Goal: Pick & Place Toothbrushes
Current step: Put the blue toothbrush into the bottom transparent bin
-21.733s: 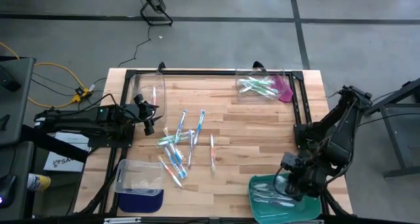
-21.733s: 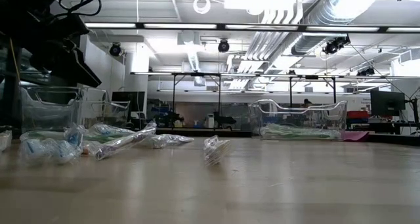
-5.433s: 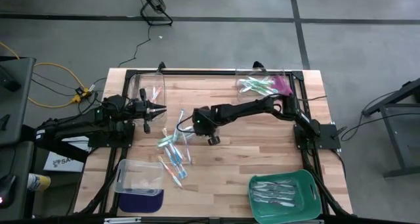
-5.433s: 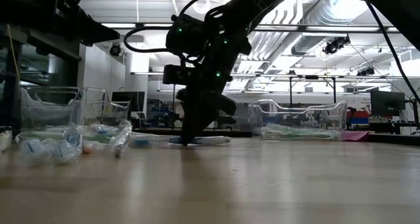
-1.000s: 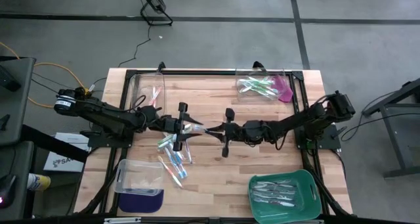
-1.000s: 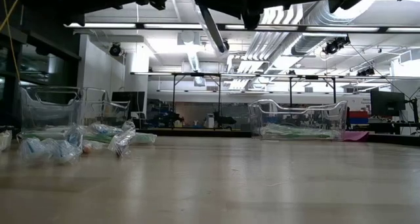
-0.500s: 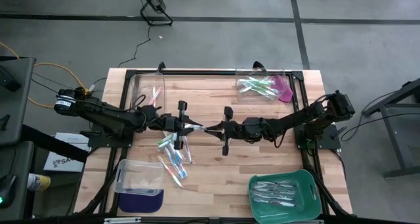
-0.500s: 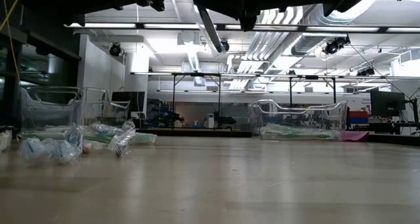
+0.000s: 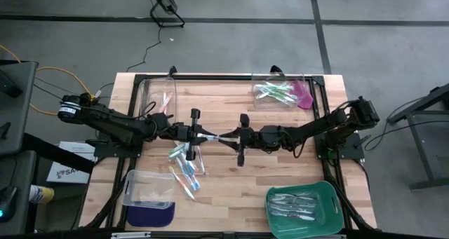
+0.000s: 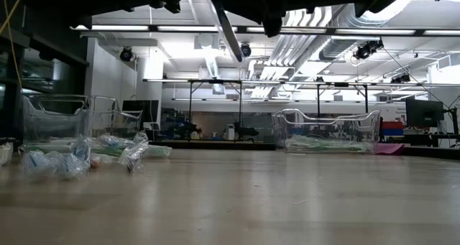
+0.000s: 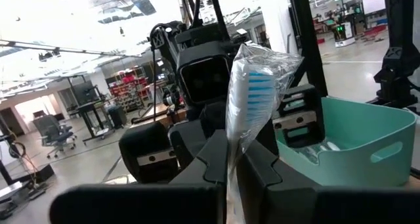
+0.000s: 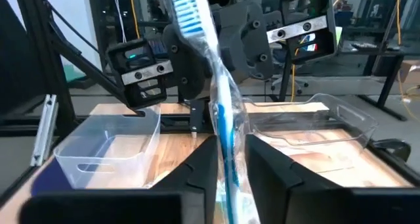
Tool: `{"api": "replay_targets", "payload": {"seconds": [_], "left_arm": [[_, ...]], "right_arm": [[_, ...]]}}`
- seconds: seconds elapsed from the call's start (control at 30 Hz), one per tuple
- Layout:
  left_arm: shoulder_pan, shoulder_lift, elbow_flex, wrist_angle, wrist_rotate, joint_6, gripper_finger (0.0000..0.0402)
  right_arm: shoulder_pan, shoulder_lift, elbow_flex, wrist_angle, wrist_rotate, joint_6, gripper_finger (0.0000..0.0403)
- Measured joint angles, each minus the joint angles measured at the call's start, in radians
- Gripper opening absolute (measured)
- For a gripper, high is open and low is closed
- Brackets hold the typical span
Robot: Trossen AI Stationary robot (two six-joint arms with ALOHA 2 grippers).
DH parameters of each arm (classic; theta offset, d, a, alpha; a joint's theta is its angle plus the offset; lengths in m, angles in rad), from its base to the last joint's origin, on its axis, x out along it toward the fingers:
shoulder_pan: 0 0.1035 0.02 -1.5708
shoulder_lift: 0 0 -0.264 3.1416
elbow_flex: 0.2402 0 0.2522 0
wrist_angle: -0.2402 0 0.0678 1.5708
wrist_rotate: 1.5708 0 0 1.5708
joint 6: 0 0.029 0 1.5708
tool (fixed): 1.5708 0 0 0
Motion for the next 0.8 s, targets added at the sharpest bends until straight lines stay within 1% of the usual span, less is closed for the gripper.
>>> {"api": "replay_targets", "payload": {"seconds": [0.23,0.37,0.47,0.63,0.73,0.8], "left_arm": [[0.000,0.000,0.000,-0.010,-0.002,0.014,0.0007],[0.000,-0.003,0.000,-0.024,-0.003,0.022,0.0007],[0.000,-0.003,0.000,-0.041,-0.003,0.040,0.0007],[0.000,-0.009,0.000,-0.058,-0.003,0.048,0.0006],[0.000,-0.056,0.001,-0.124,-0.002,0.048,0.0006],[0.000,-0.100,0.008,-0.221,-0.002,0.053,0.0006]], "right_arm": [[0.026,-0.004,0.000,0.019,0.008,0.086,0.0138],[0.043,-0.025,0.000,0.020,0.009,0.094,0.0177],[0.062,-0.039,0.000,0.014,0.006,0.086,0.0200],[0.097,-0.046,0.000,-0.019,0.007,0.040,0.0217],[0.113,-0.046,0.000,-0.045,0.007,0.036,0.0216],[0.119,-0.046,0.000,-0.068,0.009,0.034,0.0212]]}}
